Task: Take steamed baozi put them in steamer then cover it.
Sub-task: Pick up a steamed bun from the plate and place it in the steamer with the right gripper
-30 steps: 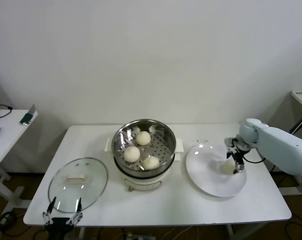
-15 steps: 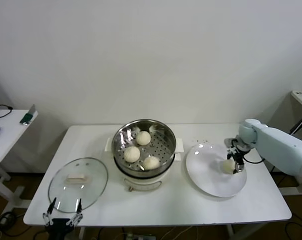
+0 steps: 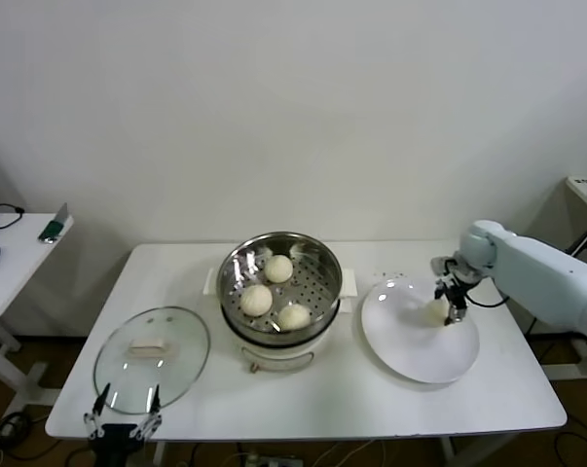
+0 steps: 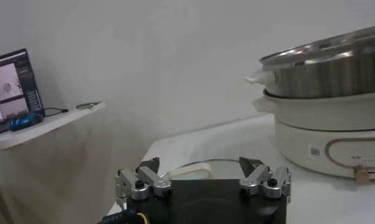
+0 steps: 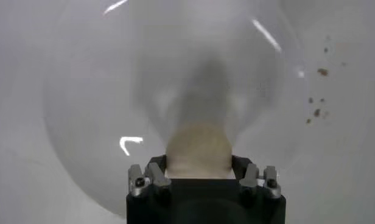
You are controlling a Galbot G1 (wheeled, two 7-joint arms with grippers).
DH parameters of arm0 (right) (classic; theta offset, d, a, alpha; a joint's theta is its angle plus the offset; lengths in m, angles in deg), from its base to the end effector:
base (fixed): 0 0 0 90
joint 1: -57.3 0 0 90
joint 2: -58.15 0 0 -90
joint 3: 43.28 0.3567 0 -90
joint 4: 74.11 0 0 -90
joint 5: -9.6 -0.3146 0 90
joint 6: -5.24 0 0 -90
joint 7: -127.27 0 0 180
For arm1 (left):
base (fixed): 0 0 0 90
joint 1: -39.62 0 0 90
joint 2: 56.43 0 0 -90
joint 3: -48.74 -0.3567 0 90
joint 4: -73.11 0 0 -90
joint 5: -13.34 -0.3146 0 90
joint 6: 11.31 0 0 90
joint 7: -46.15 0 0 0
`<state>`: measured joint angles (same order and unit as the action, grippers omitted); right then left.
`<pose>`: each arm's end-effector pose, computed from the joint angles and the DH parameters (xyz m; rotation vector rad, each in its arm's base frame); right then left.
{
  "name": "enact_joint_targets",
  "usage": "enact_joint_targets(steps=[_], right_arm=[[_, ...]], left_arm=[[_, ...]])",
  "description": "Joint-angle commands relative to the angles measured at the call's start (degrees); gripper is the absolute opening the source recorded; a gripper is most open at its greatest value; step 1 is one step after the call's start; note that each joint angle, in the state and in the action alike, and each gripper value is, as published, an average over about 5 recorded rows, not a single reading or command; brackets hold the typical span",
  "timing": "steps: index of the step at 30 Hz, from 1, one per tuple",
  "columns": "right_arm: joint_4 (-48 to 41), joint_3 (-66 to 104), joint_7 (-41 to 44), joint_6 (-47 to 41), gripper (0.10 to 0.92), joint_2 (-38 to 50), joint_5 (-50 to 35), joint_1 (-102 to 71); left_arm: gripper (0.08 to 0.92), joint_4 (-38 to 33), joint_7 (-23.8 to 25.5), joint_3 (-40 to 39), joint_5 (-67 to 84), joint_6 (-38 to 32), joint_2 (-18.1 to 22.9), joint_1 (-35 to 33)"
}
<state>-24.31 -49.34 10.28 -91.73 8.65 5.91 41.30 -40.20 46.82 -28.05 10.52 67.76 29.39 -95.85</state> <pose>0.5513 -0.1818 -0.1845 1.1840 -1.2718 1.3226 0.0356 0.0828 -0.3596 0.1552 -2.9227 -0.3685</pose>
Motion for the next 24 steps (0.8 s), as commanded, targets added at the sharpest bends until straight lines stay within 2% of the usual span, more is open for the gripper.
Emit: enact_joint_targets(steps=[1,7,15,24], right_arm=[[0.2,-13.3,-0.5,-3.7,0.696,-6.4,-19.8,19.4],[1.4,-20.5,-1.7,-6.1,0.703,-13.5,-32.4,30.0],[5.6,-25.4,-4.1,-9.4,0.704,-21.8,-45.8,35.6],[8.4,-30.7,-6.4,-10.9,0.704,-28.3,-50.3,35.4]], left_arm=[[0.823,-0.7,0.1,-0.6,-0.3,0.2,-0.1,0.0],[0.823,-1.5,0.2,-1.5,-0.7,0.0,0.2,0.2],[0.823,-2.3,0.3,-2.3,0.8,-0.1,-0.3,0.0],[0.823,-2.2,0.3,-2.0,1.8,-0.8,-1.1,-0.4]])
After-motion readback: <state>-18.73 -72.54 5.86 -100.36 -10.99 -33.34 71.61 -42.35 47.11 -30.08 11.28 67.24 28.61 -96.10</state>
